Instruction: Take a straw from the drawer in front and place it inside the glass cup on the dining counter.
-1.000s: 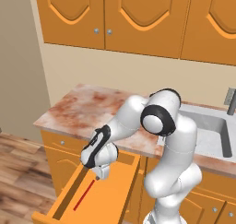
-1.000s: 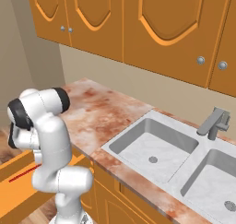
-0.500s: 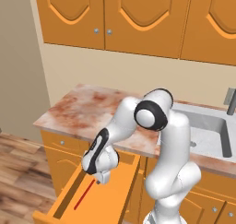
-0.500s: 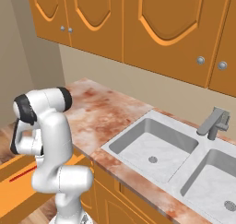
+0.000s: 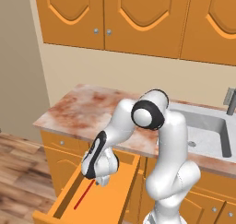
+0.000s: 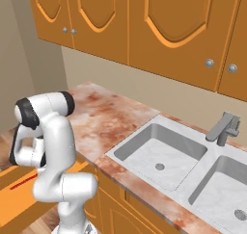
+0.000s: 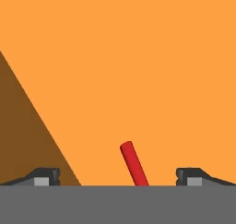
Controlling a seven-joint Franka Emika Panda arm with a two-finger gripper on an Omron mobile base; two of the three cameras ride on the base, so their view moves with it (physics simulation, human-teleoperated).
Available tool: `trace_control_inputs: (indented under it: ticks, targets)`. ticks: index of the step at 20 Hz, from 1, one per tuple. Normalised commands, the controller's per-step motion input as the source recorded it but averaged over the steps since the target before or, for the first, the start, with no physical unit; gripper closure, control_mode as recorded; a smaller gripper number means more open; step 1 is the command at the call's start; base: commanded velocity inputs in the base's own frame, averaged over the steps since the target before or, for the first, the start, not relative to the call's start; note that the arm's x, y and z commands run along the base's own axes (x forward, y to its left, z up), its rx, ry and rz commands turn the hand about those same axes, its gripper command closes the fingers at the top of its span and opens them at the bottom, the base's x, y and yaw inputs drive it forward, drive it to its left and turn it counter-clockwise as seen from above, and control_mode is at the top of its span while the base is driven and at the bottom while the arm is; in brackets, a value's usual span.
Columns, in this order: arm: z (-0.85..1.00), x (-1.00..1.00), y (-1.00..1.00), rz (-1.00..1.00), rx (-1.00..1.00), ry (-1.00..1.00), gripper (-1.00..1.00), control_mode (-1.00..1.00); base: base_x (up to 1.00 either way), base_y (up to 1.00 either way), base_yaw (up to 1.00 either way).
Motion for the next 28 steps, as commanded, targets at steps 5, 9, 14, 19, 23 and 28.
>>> trace_control_inputs:
  ticks: [5, 9, 14, 19, 23, 28]
  targets:
    - [-0.03, -0.65, -0.09, 0.00, 0.00, 0.00, -1.00, -1.00, 0.00, 0.00, 0.00]
    - [0.00, -0.18, -0.16, 0.00, 0.00, 0.00, -1.00, -1.00, 0.00, 0.00, 0.00]
    - [0.00, 0.07, -0.12, 0.00, 0.00, 0.00, -1.00, -1.00, 0.00, 0.00, 0.00]
    - [0.00, 0.15, -0.15, 0.00, 0.00, 0.00, -1.00, -1.00, 0.00, 0.00, 0.00]
    - [-0.02, 0.01, -0.02, 0.00, 0.00, 0.04, -1.00, -1.00, 0.00, 0.00, 0.00]
    - [-0.12, 0.01, 0.00, 0.00, 0.00, 0.11, -1.00, -1.00, 0.00, 0.00, 0.00]
